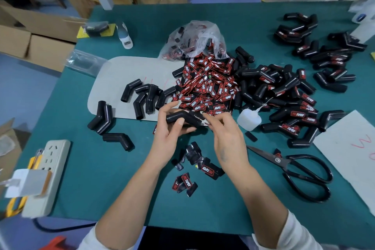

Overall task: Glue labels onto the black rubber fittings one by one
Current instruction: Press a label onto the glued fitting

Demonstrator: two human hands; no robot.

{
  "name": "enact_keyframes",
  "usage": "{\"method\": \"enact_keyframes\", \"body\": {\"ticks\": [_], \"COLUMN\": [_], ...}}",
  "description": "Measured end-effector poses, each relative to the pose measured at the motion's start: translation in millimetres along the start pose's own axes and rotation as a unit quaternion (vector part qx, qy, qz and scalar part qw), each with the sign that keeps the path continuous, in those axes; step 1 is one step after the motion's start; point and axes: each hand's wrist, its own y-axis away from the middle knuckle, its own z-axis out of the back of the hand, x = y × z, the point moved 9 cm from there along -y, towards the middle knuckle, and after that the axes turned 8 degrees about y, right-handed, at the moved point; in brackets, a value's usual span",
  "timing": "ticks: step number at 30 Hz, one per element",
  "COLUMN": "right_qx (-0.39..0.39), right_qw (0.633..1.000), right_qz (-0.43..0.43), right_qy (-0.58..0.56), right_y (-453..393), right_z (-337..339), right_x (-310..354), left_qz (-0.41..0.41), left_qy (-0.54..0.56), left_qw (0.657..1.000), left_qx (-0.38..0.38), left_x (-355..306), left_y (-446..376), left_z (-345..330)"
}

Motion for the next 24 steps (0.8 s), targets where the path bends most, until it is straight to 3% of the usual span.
{"method": "enact_keyframes", "body": {"ticks": [13, 16, 20, 24], "right_qx": [-0.009, 0.022, -0.007, -0.027], "right_qw": [0.992, 0.998, 0.995, 0.995], "right_qz": [-0.054, -0.041, 0.013, 0.015], "right_qy": [-0.112, -0.032, 0.102, 0.096], "right_y": [1.9, -0.1, 1.3, 1.5], "right_z": [16.2, 8.0, 13.2, 21.0], "right_x": [-4.2, -5.1, 4.2, 6.0], "left_qz": [0.010, 0.002, -0.008, -0.007], "left_qy": [0.016, 0.014, -0.001, -0.018], "left_qw": [1.000, 1.000, 1.000, 0.999], "left_qx": [0.003, 0.015, 0.019, 0.025], "left_x": [-0.6, -3.3, -7.1, -4.3], "left_y": [-0.5, -0.1, 0.6, 1.4], "left_z": [0.5, -2.6, -3.2, -3.9]}}
